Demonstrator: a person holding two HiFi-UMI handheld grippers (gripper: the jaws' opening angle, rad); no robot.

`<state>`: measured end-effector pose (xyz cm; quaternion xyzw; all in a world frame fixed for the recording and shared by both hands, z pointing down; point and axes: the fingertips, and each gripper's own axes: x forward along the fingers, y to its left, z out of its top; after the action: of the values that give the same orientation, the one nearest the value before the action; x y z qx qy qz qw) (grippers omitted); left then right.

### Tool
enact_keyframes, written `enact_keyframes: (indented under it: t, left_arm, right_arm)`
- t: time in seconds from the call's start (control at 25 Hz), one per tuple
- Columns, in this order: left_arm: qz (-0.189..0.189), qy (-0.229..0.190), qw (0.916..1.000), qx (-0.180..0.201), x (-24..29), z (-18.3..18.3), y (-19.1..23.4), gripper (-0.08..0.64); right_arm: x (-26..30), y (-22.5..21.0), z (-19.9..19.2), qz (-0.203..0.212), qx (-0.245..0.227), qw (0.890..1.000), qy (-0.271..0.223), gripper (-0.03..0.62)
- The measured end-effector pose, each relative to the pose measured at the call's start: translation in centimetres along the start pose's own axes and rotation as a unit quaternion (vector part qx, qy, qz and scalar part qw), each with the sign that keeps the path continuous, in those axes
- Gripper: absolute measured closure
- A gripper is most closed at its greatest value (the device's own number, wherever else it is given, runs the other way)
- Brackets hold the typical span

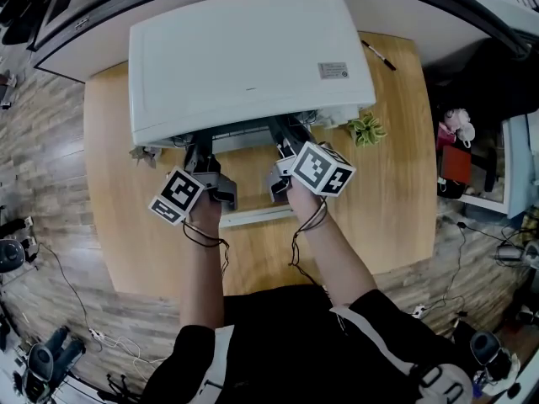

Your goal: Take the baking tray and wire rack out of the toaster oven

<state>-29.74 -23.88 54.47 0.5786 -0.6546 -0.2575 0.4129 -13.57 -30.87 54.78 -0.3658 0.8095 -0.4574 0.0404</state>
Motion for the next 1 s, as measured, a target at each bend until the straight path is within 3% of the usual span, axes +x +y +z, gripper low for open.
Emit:
enact_keyframes:
  t: [1.0]
  left_arm:
    - [-0.025, 0.037, 0.9990, -0.010, -6.1, -3.6, -0.2, 0.472]
  right_arm:
    - [-6.0, 0.4, -3.6, 0.000, -0.002, 1.000, -0.003, 0.457]
